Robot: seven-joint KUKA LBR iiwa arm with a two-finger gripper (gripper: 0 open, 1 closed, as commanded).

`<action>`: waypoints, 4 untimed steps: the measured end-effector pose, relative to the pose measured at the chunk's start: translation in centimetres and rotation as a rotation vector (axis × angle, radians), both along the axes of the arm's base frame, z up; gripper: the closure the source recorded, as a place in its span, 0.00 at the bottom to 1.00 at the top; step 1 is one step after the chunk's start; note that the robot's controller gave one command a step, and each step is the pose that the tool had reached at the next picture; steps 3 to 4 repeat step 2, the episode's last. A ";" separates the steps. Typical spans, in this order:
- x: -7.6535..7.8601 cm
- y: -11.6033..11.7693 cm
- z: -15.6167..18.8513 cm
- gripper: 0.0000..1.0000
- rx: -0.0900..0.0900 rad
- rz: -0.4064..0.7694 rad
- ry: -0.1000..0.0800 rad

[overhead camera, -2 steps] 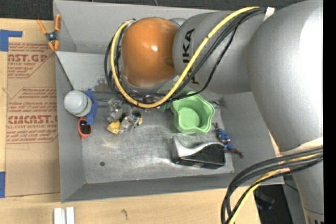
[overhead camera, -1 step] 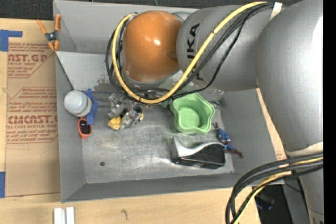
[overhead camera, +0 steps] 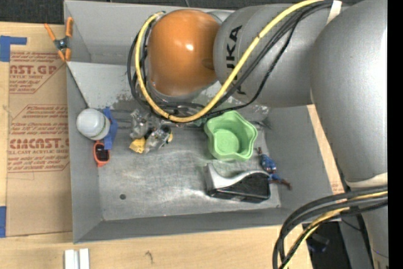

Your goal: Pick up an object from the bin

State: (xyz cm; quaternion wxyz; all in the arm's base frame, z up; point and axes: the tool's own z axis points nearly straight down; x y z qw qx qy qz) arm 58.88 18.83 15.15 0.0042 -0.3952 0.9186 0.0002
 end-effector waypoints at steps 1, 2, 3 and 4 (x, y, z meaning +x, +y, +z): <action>0.0 0.0 0.2 1.00 0.000 -0.001 0.001; -0.1 0.0 0.5 1.00 -0.001 0.000 0.005; -0.1 0.0 0.5 1.00 -0.001 0.000 0.005; -0.1 0.0 0.5 1.00 -0.001 0.000 0.005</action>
Offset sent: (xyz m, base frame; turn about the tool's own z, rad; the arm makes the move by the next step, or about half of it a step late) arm 0.0000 0.0000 0.0174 0.0000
